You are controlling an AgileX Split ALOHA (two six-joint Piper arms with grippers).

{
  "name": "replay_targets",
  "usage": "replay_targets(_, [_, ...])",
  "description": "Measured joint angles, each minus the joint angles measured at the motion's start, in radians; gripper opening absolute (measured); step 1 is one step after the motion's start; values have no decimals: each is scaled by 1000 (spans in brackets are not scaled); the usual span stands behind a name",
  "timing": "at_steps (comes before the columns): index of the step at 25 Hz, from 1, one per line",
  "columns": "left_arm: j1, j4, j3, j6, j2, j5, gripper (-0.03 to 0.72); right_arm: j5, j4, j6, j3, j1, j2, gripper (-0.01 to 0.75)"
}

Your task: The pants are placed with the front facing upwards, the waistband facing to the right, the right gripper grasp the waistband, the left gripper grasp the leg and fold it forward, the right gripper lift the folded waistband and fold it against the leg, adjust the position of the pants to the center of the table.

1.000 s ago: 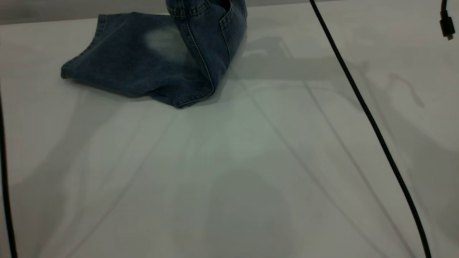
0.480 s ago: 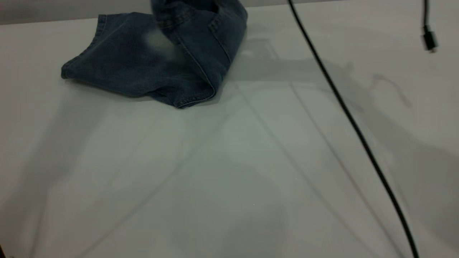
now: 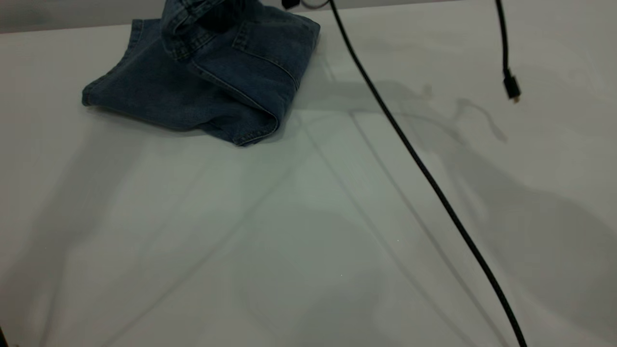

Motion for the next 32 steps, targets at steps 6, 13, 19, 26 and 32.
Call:
replay_targets(6, [0,2,0,0,0,-2,493,-24,90,-35,-40,21,63,112])
replay_targets(13, [0,2,0,-1,0,-2,493,-26,112,-33,-40,32,62,391])
replay_targets(19, [0,0,0,-2,0,-2,493,-29,108,-31,-40,27,59,589])
replay_targets(26, [0,6,0,-2,0,-2,493,33,-55,22,-90,-69,47,584])
replay_targets(32, [0,7,6,-2,0,-2,493,163,-374,251,-241,-197,47,583])
